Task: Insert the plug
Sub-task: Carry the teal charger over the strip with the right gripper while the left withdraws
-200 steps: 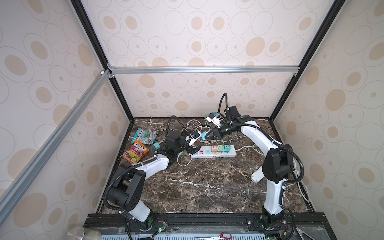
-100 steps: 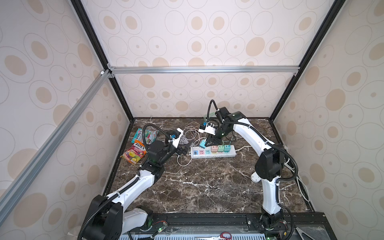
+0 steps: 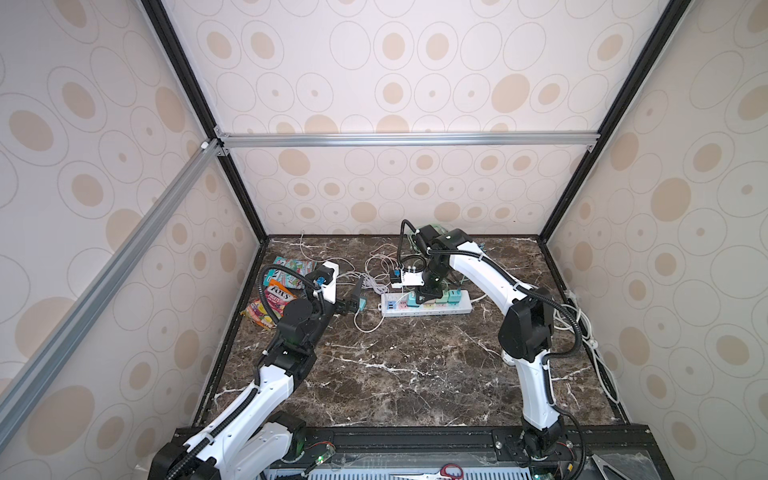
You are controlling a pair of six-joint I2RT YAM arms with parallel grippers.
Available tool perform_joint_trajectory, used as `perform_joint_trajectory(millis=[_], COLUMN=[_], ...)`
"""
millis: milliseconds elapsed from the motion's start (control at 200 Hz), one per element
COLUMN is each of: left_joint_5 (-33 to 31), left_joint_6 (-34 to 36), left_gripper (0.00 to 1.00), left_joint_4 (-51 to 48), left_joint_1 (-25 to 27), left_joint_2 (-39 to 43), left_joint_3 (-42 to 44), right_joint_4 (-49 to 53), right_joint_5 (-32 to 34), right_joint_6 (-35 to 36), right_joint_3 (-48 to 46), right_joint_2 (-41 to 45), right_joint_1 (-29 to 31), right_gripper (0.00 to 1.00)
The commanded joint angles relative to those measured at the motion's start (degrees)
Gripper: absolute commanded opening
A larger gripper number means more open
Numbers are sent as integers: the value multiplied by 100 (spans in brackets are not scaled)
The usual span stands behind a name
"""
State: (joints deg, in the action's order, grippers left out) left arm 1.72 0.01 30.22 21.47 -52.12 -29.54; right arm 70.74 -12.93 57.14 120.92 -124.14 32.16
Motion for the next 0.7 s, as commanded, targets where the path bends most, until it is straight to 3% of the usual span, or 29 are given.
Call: perform_joint_trajectory(millis=[0,365,695], left_joint_5=[-338,-330,-286], left_joint_6=[-9,-8,-10], left_gripper=[98,99,98], left_joint_4=[-157,-209,-252], left_joint_1=[-29,-31,-33], left_joint_2=[190,35,-43], left_joint_3=[44,1,-13], right_joint_4=[253,-580,-538], right_joint_5=[309,938,1215], right_joint_6=[307,366,477], right_joint_3=[177,20,45], right_joint_2=[-125,-449,-676], right_joint_1=[56,185,212], right_gripper=[0,0,0])
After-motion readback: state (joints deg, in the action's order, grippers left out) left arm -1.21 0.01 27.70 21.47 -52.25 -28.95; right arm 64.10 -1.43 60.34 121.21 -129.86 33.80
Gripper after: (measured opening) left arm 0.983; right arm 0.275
